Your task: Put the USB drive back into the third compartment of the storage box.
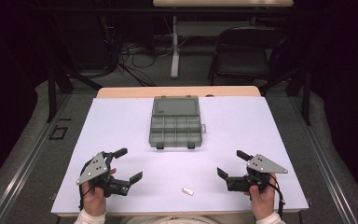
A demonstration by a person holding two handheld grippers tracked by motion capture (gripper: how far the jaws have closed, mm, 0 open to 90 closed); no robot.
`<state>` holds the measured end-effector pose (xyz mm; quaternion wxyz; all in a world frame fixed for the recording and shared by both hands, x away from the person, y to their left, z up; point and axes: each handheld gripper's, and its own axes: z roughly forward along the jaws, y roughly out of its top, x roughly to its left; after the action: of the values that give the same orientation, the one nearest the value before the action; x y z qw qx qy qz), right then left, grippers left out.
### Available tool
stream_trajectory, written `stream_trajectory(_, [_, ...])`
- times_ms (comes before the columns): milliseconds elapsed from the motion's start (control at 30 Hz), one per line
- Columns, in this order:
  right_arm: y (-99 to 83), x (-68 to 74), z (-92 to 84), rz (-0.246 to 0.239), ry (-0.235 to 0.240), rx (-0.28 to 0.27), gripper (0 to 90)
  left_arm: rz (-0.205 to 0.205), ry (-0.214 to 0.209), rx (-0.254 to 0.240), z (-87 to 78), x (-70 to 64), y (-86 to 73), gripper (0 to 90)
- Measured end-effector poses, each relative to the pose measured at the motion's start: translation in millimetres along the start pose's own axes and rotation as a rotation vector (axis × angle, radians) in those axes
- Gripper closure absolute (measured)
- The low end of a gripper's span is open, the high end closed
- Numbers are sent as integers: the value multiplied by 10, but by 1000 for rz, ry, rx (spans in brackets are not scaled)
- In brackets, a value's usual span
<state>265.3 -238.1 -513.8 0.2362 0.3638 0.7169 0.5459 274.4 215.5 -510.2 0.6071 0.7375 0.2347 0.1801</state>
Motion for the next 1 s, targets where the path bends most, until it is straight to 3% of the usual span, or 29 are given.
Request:
stream_trajectory(167, [-25,-65,45,108,80,24,12,-19,-1,28,22,22,-19,24])
stream_trajectory(200, [-25,-65,45,108,80,24,12,-19,-1,28,22,22,-19,24])
stream_trajectory(233, [-38,-102,65,146,112,28,0,-21,3,33,26,20,-23,22])
stream_trajectory(367, [-21,-110,80,163,140,25,0,-26,-4,43,34,19,-34,21])
stream_trajectory(467, [-6,-84,87,136,129,41,0,-21,-2,55,37,19,-37,21])
stream_trajectory(500, [4,-31,120,102,92,70,0,-26,-1,57,37,11,-40,21])
stream_trajectory(633, [-2,96,182,12,20,138,10,-22,1,63,31,-4,-43,21])
stream_trajectory(733, [-9,179,203,-41,-41,156,64,-15,-5,67,17,-22,-47,21])
stream_trajectory(1000, [-8,278,209,-75,7,144,195,-1,-17,75,23,-40,-46,21])
